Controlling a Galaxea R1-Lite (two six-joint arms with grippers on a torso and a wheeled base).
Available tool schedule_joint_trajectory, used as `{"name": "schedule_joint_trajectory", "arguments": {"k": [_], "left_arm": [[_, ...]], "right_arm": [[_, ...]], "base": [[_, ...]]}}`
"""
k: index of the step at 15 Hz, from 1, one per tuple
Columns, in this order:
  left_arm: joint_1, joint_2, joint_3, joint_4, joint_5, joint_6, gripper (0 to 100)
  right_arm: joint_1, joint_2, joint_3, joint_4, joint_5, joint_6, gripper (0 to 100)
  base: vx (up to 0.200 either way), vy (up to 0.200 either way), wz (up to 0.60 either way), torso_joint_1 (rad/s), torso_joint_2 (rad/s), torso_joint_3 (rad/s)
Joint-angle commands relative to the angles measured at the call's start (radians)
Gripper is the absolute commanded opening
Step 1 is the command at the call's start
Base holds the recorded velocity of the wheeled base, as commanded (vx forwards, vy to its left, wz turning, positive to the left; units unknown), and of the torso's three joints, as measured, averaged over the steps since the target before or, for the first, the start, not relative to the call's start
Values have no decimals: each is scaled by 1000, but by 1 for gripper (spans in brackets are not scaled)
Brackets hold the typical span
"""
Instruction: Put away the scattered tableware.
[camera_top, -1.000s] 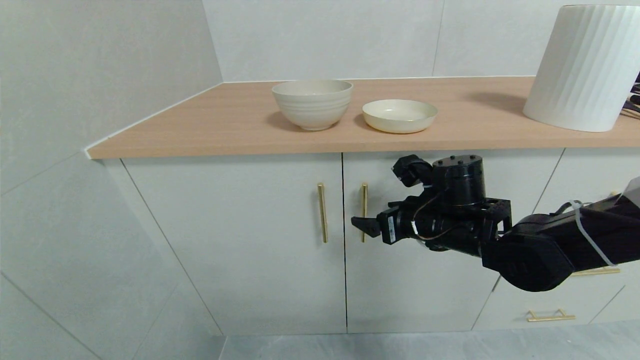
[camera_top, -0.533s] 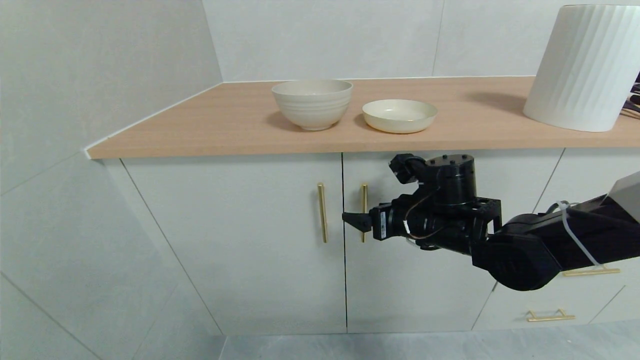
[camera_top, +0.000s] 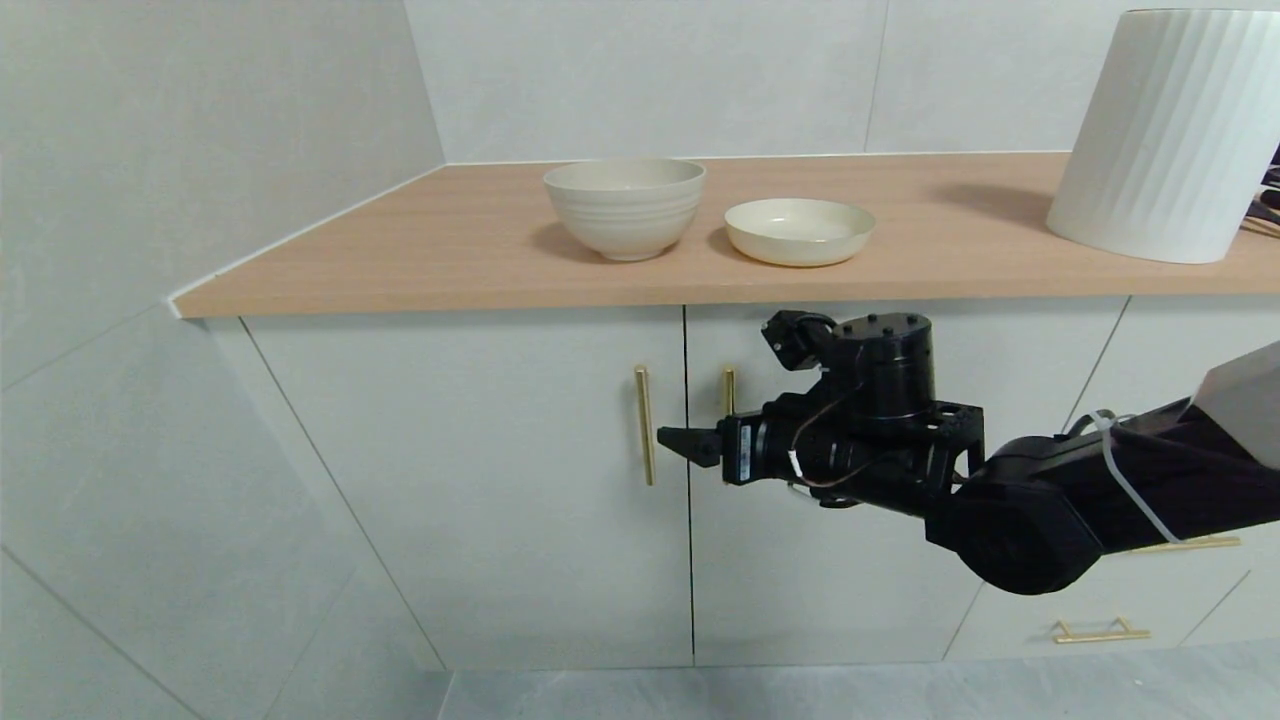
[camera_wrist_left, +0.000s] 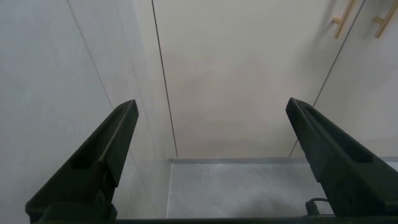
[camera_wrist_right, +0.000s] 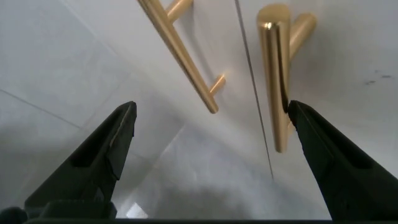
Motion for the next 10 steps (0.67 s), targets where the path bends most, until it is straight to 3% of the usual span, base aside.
{"name": "schedule_joint_trajectory", "arguments": {"k": [1,10], "left_arm": [[0,2,0,0,0,0,100],[0,0,0,0,0,0,100]], "right_arm": [[10,-1,7,-16,4,5,100],[40,-14,45,-36,9,14,100]], "base": [[0,0,0,0,0,0],[0,0,0,0,0,0]]}}
